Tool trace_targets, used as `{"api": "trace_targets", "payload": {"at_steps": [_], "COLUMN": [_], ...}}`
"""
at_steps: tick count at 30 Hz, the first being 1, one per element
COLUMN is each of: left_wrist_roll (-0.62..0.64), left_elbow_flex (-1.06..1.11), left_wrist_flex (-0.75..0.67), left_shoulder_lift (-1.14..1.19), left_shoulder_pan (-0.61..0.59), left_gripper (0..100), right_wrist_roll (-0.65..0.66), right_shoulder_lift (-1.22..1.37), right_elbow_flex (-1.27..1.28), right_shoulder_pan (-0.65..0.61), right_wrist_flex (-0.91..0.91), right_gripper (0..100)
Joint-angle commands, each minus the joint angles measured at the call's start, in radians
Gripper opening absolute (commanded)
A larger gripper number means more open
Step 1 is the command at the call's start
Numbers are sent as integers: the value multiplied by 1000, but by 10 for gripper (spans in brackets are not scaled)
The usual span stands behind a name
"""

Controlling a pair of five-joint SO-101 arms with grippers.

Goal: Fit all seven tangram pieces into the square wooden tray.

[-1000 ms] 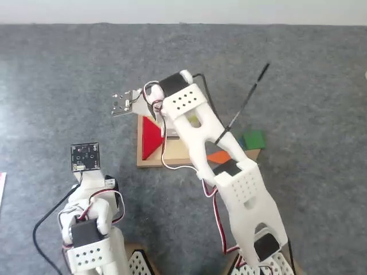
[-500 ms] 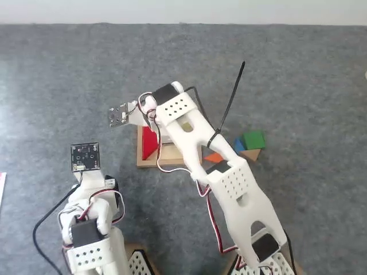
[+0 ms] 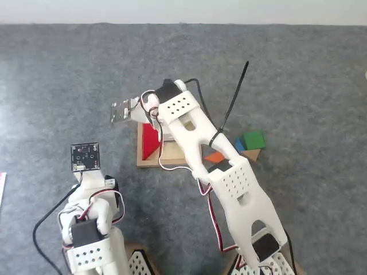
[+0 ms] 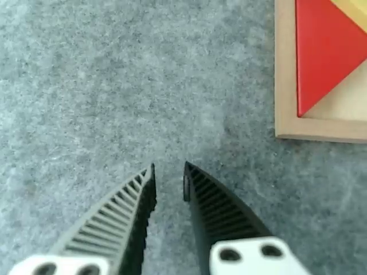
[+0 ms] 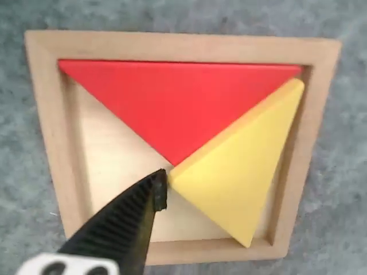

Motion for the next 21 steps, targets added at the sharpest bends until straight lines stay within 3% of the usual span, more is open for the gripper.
{"api": "trace_targets", "payload": {"at_steps": [1, 11, 15, 18, 21], "left_wrist_roll": [-2, -2, -2, -2, -2], "left_elbow_flex": [-12, -12, -12, -12, -12], "left_wrist_flex": [3, 3, 3, 3, 3], "left_shoulder_lift": [-18, -18, -18, -18, -18], "left_shoulder_pan": [-8, -8, -8, -8, -8], "left_gripper": [80, 80, 80, 80, 80], "right_wrist_roll": [-80, -226, -308, -482, -626], "right_shoulder_lift": [-73, -18, -77, -179, -289], "right_elbow_flex": [-75, -77, -112, -186, -101], "right_shoulder_pan": [13, 54, 64, 93, 186], "right_wrist_flex": [61, -7, 117, 280, 274], "right_gripper": [585, 300, 268, 264, 263]}}
